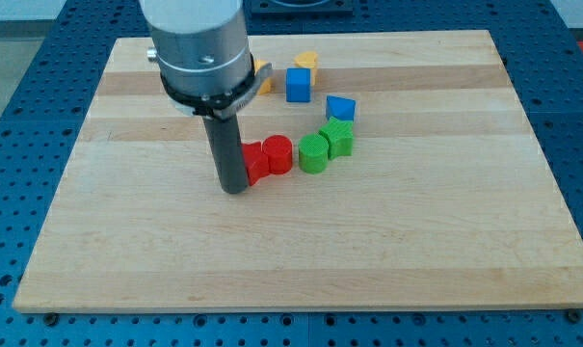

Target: Push the red star slightly upwards

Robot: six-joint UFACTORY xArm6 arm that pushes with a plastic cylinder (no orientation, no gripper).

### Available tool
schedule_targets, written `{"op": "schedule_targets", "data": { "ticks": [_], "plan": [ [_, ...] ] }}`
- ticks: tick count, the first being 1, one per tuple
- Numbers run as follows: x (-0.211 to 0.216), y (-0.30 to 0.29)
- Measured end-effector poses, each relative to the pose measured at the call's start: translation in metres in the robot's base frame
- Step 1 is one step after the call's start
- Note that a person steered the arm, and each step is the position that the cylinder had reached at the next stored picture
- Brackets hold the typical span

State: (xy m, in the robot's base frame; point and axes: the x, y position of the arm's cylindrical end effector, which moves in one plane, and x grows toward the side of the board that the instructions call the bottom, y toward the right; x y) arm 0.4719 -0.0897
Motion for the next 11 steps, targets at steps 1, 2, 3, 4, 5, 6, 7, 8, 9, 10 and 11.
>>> {"op": "schedule_targets", "data": {
  "ticks": [1,2,3,4,5,6,7,8,9,10,11],
  "plan": [
    [-0.015,-0.032],
    [-0.029,-0.069],
    [-0.038,-0.093],
    [-0.019,-0.102],
    [0.005,-0.085],
    [0.027,-0.054],
    [0.026,-0.02],
    [0.014,0.017],
    [-0.004,0.026],
    [-0.018,0.026],
    [-0.018,0.026]
  ]
}}
